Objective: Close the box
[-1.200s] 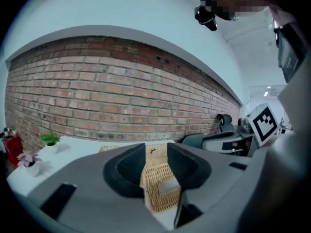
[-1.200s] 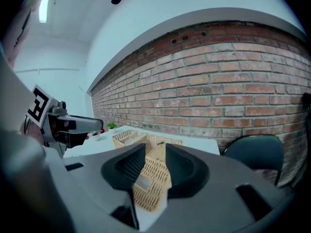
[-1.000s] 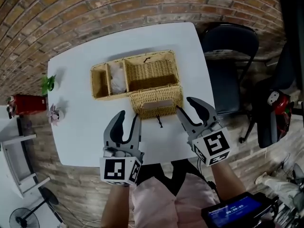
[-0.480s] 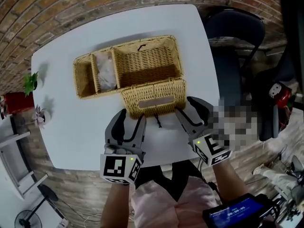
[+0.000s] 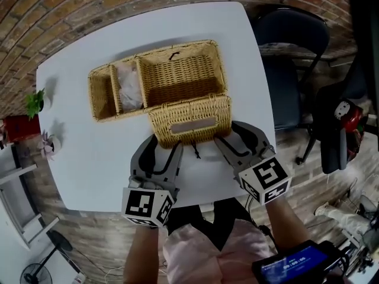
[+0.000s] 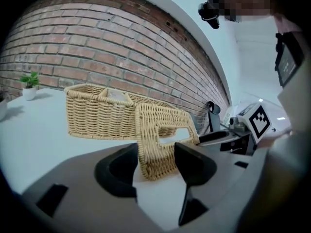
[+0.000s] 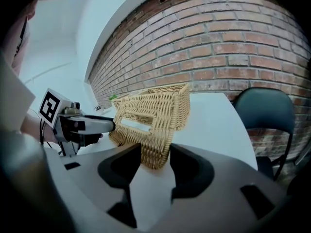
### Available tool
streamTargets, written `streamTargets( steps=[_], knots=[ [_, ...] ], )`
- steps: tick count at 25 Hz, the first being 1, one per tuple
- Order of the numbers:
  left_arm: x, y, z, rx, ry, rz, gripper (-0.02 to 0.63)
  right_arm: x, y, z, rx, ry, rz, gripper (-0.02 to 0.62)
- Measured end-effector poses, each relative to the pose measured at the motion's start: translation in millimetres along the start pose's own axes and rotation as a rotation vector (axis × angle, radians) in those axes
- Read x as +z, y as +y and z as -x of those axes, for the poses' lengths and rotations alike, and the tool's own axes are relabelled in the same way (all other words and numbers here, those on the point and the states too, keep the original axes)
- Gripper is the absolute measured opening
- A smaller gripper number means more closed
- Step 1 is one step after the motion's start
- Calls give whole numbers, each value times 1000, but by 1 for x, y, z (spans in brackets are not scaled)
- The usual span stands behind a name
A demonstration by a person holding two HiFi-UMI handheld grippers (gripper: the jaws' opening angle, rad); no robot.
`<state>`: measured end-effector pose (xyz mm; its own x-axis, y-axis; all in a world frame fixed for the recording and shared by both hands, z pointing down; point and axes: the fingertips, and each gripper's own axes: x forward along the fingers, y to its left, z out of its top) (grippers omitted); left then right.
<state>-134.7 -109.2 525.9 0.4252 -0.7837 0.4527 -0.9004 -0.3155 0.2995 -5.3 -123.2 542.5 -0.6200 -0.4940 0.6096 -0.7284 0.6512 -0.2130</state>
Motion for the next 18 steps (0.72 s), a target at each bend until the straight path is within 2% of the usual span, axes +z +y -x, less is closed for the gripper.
streamTargets(
  steps=[8,14,18],
  knots=[
    [10,-10,23,7,-2,18,245,8,15,24,90,-9,-79,190],
    [27,-16,44,19,-21,3,245,24,33,47,226,-27,-242,193],
    [52,-20,56,18,-70,-61,247,41,33,53,282,-52,-350,196]
  ],
)
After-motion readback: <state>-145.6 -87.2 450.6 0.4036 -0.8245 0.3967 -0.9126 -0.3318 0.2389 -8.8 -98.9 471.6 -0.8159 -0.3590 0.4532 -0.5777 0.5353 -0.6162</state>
